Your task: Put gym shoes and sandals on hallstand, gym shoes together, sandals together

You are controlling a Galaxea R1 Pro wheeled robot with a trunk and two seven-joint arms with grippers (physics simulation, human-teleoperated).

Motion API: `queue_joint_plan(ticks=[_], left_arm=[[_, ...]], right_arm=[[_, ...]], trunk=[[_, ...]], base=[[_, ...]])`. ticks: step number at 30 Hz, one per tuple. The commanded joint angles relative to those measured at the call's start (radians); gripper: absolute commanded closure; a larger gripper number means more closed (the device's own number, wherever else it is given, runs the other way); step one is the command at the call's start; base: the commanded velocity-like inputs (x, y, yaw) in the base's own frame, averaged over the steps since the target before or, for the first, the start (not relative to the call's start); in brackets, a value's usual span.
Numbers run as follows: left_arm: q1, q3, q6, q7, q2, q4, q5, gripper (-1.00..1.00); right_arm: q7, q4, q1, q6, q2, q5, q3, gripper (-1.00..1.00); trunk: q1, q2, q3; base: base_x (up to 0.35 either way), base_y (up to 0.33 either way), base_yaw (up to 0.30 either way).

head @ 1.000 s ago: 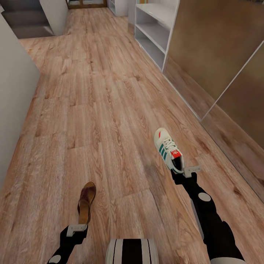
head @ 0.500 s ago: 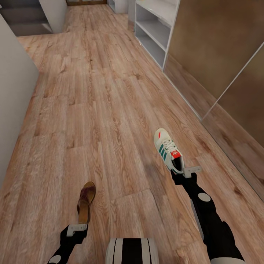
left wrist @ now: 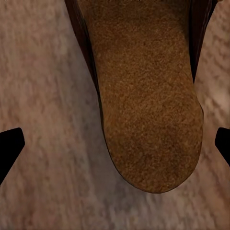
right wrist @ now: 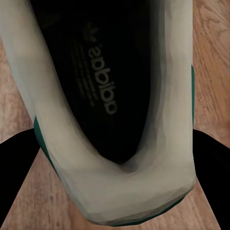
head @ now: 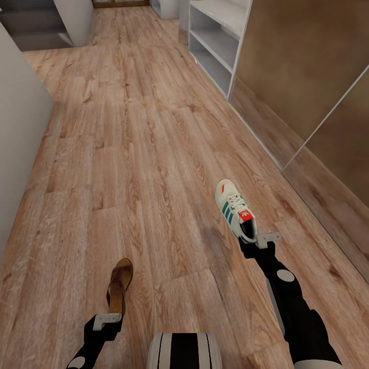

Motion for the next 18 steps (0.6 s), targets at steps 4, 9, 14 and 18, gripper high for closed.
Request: queue_joint_plan(ticks=[4,9,14,18], left_arm=[[-0.001,0.008,-0.004,-0.001,-0.001,0.001,-0.010,-1.00],[-0.001,0.008,-0.004,-0.001,-0.001,0.000,-0.010,-1.00],[-0.001,0.005,-0.004,-0.001,-0.001,0.000,-0.010,-1.00],[-0.001,0.006,-0.004,-0.001,0.000,-0.001,-0.010,-1.00]], right_arm=[[0.009,-0.002,0.000,0.004,0.001,0.010,-0.003,1.00],[0.009,0.000,0.000,0.003,0.001,0.010,-0.003,1.00],[0.009,-0.004,0.000,0.003,0.001,0.010,-0.003,1.00],[0.009,-0.006,0.000,0.004,0.002,0.010,-0.004,1.00]], trunk=[[0.000,0.000,-0.001],[0.000,0.000,-0.001],[0.000,0.000,-0.001],[0.001,-0.001,-0.008]], base=[[0.002,0.000,0.000],[0.000,0.000,0.000],[0.000,0.000,0.000],[0.000,0.000,0.000]])
